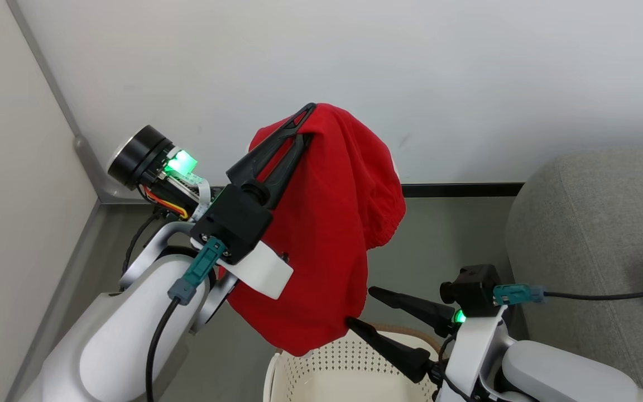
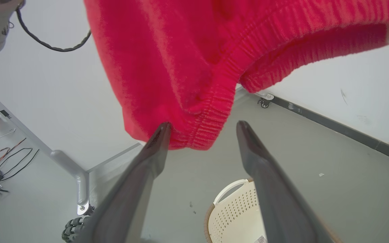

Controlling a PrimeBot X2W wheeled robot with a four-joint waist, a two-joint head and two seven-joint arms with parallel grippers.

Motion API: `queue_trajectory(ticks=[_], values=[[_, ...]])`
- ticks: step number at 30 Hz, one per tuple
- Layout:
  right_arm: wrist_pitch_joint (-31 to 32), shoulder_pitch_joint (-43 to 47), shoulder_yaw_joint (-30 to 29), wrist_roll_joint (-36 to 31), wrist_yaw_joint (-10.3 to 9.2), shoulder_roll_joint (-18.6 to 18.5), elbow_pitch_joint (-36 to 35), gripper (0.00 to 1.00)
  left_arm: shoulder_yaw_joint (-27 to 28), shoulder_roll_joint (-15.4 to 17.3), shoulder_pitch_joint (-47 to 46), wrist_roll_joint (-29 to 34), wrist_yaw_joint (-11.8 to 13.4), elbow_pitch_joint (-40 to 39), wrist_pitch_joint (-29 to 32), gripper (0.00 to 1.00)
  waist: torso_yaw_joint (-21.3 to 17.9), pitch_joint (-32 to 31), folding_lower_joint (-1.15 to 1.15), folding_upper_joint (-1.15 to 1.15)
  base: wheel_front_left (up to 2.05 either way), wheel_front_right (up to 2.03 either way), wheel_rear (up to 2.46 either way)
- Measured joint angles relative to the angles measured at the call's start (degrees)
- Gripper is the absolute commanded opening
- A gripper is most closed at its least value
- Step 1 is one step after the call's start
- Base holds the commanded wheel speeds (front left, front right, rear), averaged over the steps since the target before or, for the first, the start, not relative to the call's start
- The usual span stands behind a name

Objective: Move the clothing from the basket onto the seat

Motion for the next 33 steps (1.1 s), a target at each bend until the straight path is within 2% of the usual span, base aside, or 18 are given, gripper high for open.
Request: queue_trajectory(ticks=[10, 15, 24, 25, 26, 28, 29, 33], values=[[0.0, -5.55, 6.88, 3.01, 0.0, 0.09, -0.09, 1.0, -1.0, -0.62, -0.68, 0.0, -0.47, -1.31, 1.29, 0.0, 1.2, 0.46, 0.0, 0.0, 0.0, 0.0, 0.0], [0.0, -7.82, 7.19, 3.94, 0.0, 0.76, 0.22, 1.0, -1.11, -0.87, -1.3, 0.0, -0.55, -1.44, 1.52, 0.0, 1.74, 0.74, 0.0, 0.0, 0.0, 0.0, 0.0], [-0.01, -8.58, 8.0, 6.32, 0.0, 5.52, 1.56, 1.0, -1.34, -1.16, -1.3, 0.0, -0.54, -1.54, 2.33, 0.0, 2.24, 1.18, 0.0, 0.0, 0.0, 0.0, 0.0], [-0.01, -8.58, 8.08, 6.59, 0.0, 6.09, 1.56, 0.67, -1.34, -1.21, -1.3, 0.0, -0.54, -1.54, 2.46, 0.0, 2.26, 1.23, 0.0, 0.0, 0.0, 0.0, 0.0], [-0.01, -8.58, 8.11, 6.91, 0.0, 6.6, 1.56, 0.46, -1.34, -1.26, -1.3, 0.0, -0.54, -1.54, 2.46, 0.0, 2.29, 1.28, 0.0, 0.0, 0.0, 0.0, 0.0], [-0.01, -8.58, 8.12, 7.4, 0.0, 7.36, 1.57, 0.19, -1.34, -1.32, -1.3, 0.0, -0.54, -1.54, 2.46, 0.0, 2.3, 1.38, 0.0, 0.0, 0.0, 0.0, 0.0], [-0.01, -8.58, 8.12, 7.44, 0.0, 7.58, 1.6, 0.0, -1.35, -1.32, -1.3, 0.0, -0.53, -1.54, 2.47, 0.0, 2.3, 1.42, 0.0, 0.0, 0.0, 0.0, 0.0], [-0.01, -8.58, 8.12, 7.98, 0.0, 7.95, 1.99, 0.0, -1.33, -1.31, -1.3, 0.0, -0.53, -1.54, 2.5, 0.0, 2.23, 1.54, 0.0, 0.0, 0.0, 0.0, 0.0]])
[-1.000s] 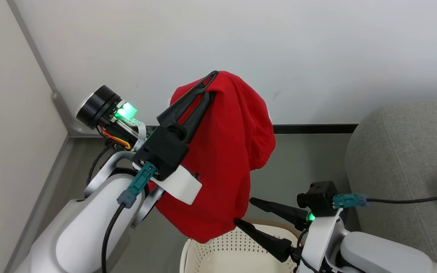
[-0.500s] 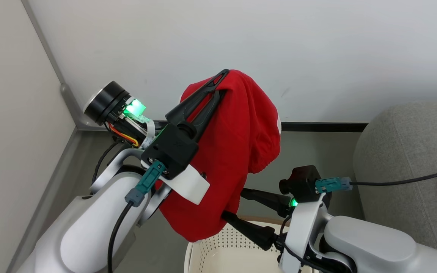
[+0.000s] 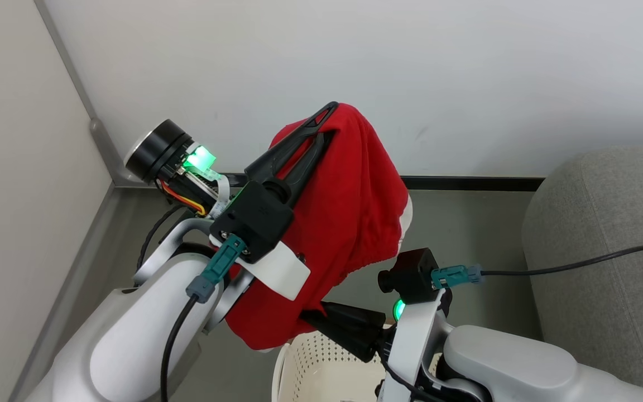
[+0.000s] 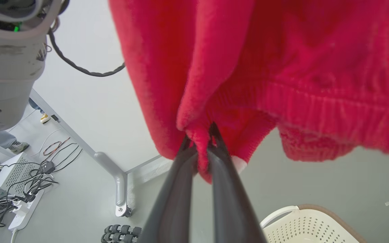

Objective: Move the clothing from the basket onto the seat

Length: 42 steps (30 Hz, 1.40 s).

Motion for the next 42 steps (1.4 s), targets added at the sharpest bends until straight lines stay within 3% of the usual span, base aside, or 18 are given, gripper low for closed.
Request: queue_trajectory(ticks=[7, 19, 28, 35, 36, 38, 39, 42], values=[[-0.09, 0.05, -0.68, 0.02, 0.0, -0.64, -1.14, 0.0, 1.25, 0.62, 0.11, -0.07, 0.79, 0.8, 0.78, 0.0, -0.59, 0.15, 0.0, 0.0, 0.0, 0.0, 0.0], [-0.18, 2.37, -20.31, -3.91, 0.0, -7.16, -8.6, 0.0, 4.92, 1.9, 5.72, -4.09, 3.14, 6.34, 0.98, 0.0, -2.71, 0.27, 0.0, 0.0, 0.0, 0.0, 0.0], [-0.19, 7.74, -29.21, -6.7, 0.0, -10.11, -12.72, 0.0, 5.98, 1.46, 10.12, -7.06, 4.05, 8.2, -0.19, 0.0, -4.95, 0.39, 0.0, 0.0, 0.0, 0.0, 0.0], [-0.23, 10.88, -32.95, -8.98, 0.0, -11.59, -12.8, 0.0, 5.95, 0.03, 12.69, -9.28, 4.02, 8.56, -1.97, 0.0, -6.52, 0.53, 0.0, 0.0, 0.0, 0.0, 0.0], [-0.23, 11.38, -33.3, -9.16, 0.0, -11.77, -12.6, 0.0, 5.71, -0.26, 13.08, -9.99, 3.69, 8.54, -2.4, 0.16, -6.76, 0.55, 0.0, 0.0, 0.0, 0.0, 0.0], [-0.23, 12.54, -34.71, -9.34, 0.0, -11.82, -12.09, 0.0, 5.28, -1.07, 13.84, -11.29, 3.16, 8.51, -2.67, 0.57, -7.23, 0.59, 0.0, 0.0, 0.0, 0.0, 0.0], [-0.23, 13.1, -35.62, -9.6, 0.0, -11.87, -11.96, 0.0, 4.9, -1.2, 14.21, -11.65, 2.55, 8.5, -2.7, 1.0, -7.46, 0.6, 0.0, 0.0, 0.0, 0.0, 0.0], [-0.23, 14.32, -38.74, -10.21, 0.0, -11.96, -11.65, 0.0, 4.3, -1.74, 15.1, -13.04, 1.1, 8.48, -3.22, 1.0, -8.12, 0.62, 0.0, 0.0, 0.0, 0.0, 0.0]])
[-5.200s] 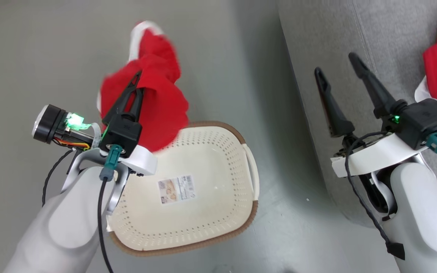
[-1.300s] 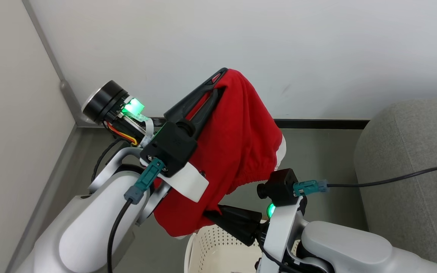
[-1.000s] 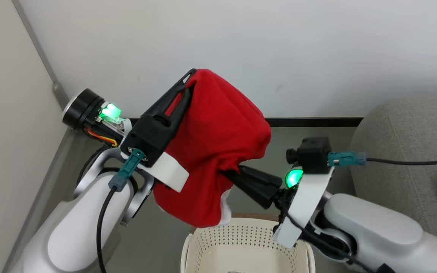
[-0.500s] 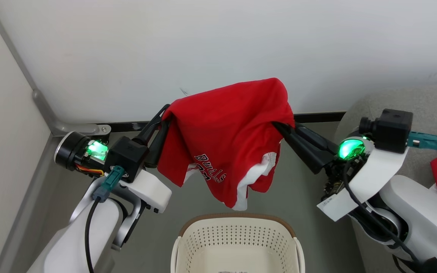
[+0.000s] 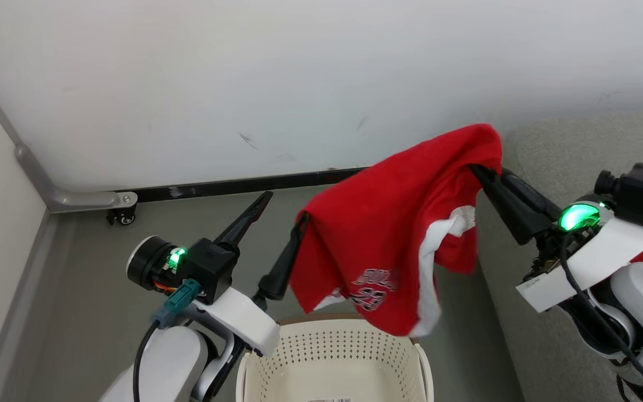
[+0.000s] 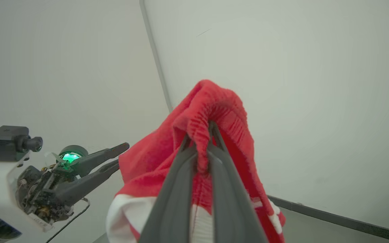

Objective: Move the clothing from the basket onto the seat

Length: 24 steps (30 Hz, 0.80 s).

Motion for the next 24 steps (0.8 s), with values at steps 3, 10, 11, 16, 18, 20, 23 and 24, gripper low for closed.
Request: queue_trajectory(ticks=[3, 10, 11, 16, 18, 20, 23, 24], values=[[-0.01, 1.38, -3.2, -0.7, 0.0, -0.12, 0.35, 0.0, -0.57, -0.34, 0.35, -1.75, -1.34, 0.02, -0.24, 1.0, -0.65, -0.01, 0.0, 0.0, 0.0, 0.0, 0.0], [-0.01, 5.77, -12.25, -2.71, -0.01, -0.29, 0.69, 0.0, -1.0, -0.11, 0.91, -3.96, -4.42, -0.53, -1.48, 1.0, -2.39, -0.15, 0.0, 0.0, 0.0, 0.0, 0.0], [-0.01, 6.39, -13.1, -3.01, -0.01, -0.33, 0.7, 0.0, -1.29, -0.11, 1.19, -4.12, -4.85, -0.6, -1.48, 1.0, -2.62, -0.19, 0.0, 0.0, 0.0, 0.0, 0.0], [-0.01, 10.23, -17.45, -4.33, -0.01, -0.47, 0.6, 0.0, -2.8, -0.25, 2.34, -4.8, -6.14, -0.89, -1.88, 1.0, -3.84, -0.37, 0.0, 0.0, 0.0, 0.0, 0.0], [-0.01, 11.85, -19.16, -5.04, -0.01, -0.46, 0.44, 0.0, -3.31, -0.3, 2.59, -5.02, -6.64, -1.07, -1.89, 1.0, -4.38, -0.44, 0.0, 0.0, 0.0, 0.0, 0.0], [-0.01, 13.27, -20.56, -5.57, -0.01, -0.44, 0.32, 0.0, -3.79, -0.34, 2.68, -5.03, -6.77, -1.15, -1.89, 1.0, -4.95, -0.51, 0.0, 0.0, 0.0, 0.0, 0.0], [-0.01, 15.3, -22.26, -6.05, -0.01, -0.42, 0.08, 0.0, -4.64, -0.54, 2.76, -5.25, -7.16, -1.46, -1.9, 1.0, -5.83, -0.58, 0.0, 0.0, 0.0, 0.0, 0.0], [-0.01, 15.79, -22.59, -6.09, -0.01, -0.41, 0.03, 0.0, -4.91, -0.6, 2.83, -5.39, -7.32, -1.57, -1.89, 1.0, -6.15, -0.6, 0.0, 0.0, 0.0, 0.0, 0.0]])
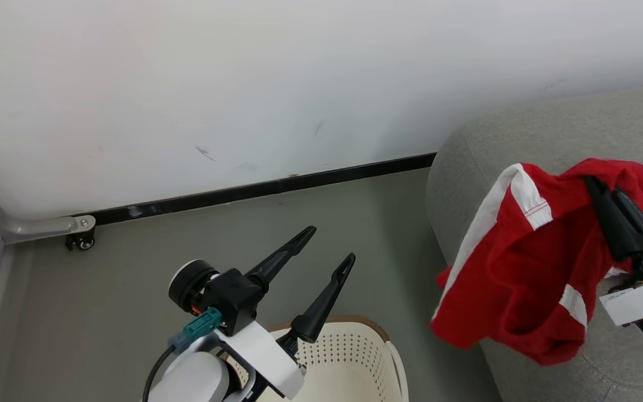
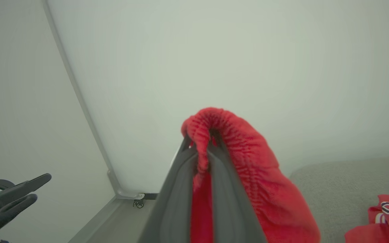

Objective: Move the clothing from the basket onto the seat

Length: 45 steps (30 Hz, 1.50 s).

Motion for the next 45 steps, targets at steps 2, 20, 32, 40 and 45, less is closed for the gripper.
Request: queue_trajectory(ticks=[2, 20, 32, 40, 45], values=[[0.0, 1.06, -0.69, -0.36, 0.0, 0.01, -0.25, 0.0, -0.64, -0.15, 0.01, -0.21, -0.3, -0.18, -0.01, 1.0, -0.62, -0.02, 0.0, 0.0, 0.0, 0.0, 0.0], [0.0, 6.49, -4.54, -1.51, 0.0, -0.22, -2.87, 0.0, -3.81, -1.46, 1.49, -0.75, -0.78, -1.8, -0.53, 1.0, -5.99, 0.27, -0.01, 0.0, 0.0, 0.0, 0.0], [0.0, 2.38, -5.17, -1.2, 0.0, -1.53, 4.46, 0.0, -4.36, -1.46, 2.2, -0.47, -0.67, -3.55, -0.43, 1.0, -6.77, 2.58, 0.0, 0.0, 0.0, 0.0, 0.0], [1.66, -15.13, -10.29, 0.14, 0.0, -3.63, 11.91, 0.0, -3.08, -0.54, 2.07, 0.66, 0.86, -5.73, 0.64, 1.0, -5.55, 5.13, 0.0, 0.0, 0.0, 0.0, 0.0], [3.38, -23.64, -13.67, -0.43, 0.0, -5.75, 17.52, 0.0, -2.43, 0.03, 1.94, 1.6, 1.89, -7.68, 1.38, 1.0, -4.46, 6.91, 0.0, 0.0, 0.0, 0.0, 0.0]])
